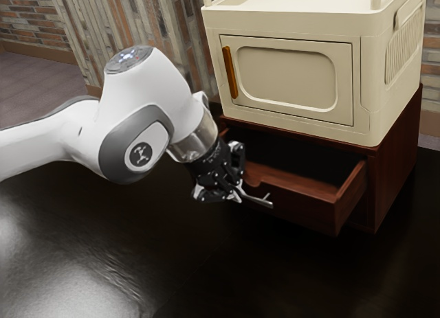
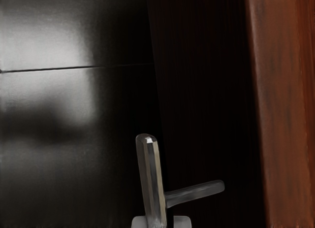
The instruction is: Pull the drawer handle with one arm to open the drawer
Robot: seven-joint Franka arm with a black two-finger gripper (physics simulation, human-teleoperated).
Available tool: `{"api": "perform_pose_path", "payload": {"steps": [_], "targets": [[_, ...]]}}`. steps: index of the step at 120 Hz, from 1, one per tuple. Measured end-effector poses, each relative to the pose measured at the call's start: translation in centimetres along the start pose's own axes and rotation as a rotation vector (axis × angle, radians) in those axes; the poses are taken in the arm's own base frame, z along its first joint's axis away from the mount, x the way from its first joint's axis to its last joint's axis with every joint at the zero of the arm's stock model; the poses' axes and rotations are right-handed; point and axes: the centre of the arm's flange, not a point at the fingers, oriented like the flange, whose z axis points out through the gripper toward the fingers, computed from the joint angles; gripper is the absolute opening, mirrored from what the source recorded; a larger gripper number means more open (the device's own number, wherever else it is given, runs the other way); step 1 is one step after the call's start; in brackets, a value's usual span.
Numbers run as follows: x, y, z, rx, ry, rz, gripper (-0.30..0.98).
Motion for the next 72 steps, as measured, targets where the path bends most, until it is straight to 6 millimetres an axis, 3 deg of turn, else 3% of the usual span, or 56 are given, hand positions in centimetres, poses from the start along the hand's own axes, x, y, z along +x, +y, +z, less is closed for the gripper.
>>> {"api": "perform_pose_path", "payload": {"steps": [72], "targets": [[-0.9,-3.4,-0.6,-0.010,-0.003,0.002,-0.10]]}}
